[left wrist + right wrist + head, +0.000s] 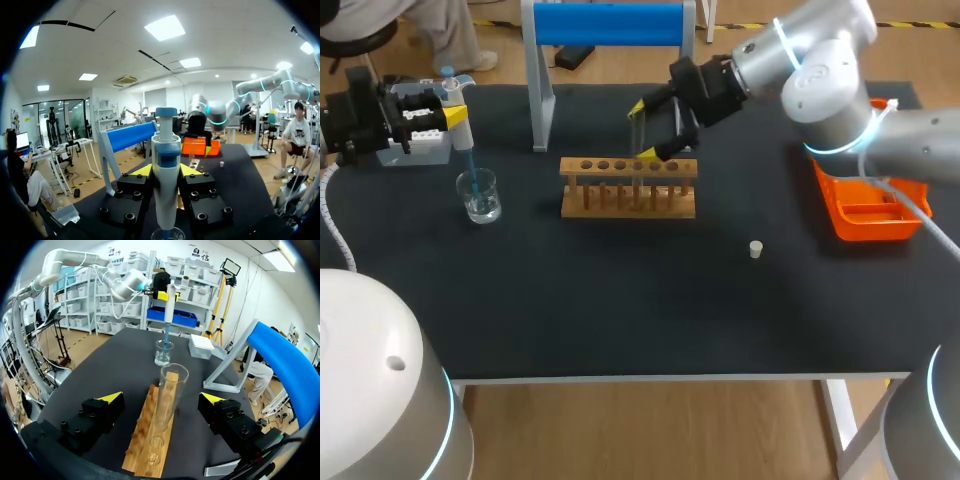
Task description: Invert the test tube, pick up the pipette, mount the tip to pipette, aspirate from beaker and dispense into the tube, eject the tip, return the pipette, and cap with the stopper.
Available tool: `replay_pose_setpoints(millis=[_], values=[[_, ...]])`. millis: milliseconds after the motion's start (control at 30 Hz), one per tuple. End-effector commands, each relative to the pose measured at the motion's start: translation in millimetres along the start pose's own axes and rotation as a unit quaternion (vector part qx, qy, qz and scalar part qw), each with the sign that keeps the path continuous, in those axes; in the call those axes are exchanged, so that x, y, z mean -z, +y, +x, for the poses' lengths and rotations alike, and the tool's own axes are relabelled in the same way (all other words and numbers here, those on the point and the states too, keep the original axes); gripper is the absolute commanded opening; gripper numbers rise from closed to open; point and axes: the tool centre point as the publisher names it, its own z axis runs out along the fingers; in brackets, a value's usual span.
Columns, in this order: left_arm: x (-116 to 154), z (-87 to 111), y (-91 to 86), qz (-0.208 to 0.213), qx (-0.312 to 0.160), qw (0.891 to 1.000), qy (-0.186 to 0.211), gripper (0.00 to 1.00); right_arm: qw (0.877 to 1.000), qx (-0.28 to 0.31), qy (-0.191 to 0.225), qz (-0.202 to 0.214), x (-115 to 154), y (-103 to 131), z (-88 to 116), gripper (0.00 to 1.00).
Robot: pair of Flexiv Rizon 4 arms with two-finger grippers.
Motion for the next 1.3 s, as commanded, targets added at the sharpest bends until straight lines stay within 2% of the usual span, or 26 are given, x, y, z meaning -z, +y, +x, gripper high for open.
replay_pose_setpoints(millis=[33,667,1300], values=[[0.2,0.2,-0.6,-0.001,0.000,1.000,0.000,0.00,1.000,-0.008,0.003,-0.002,-7.8,-1.5,-7.4,1.00],[0.2,0.2,-0.6,-0.001,0.000,1.000,0.000,0.00,1.000,-0.008,-0.014,0.004,-16.8,-3.2,-11.1,1.00],[0.2,0.2,-0.6,-0.001,0.000,1.000,0.000,0.00,1.000,-0.008,-0.015,0.005,-16.8,-2.8,-11.2,1.00]])
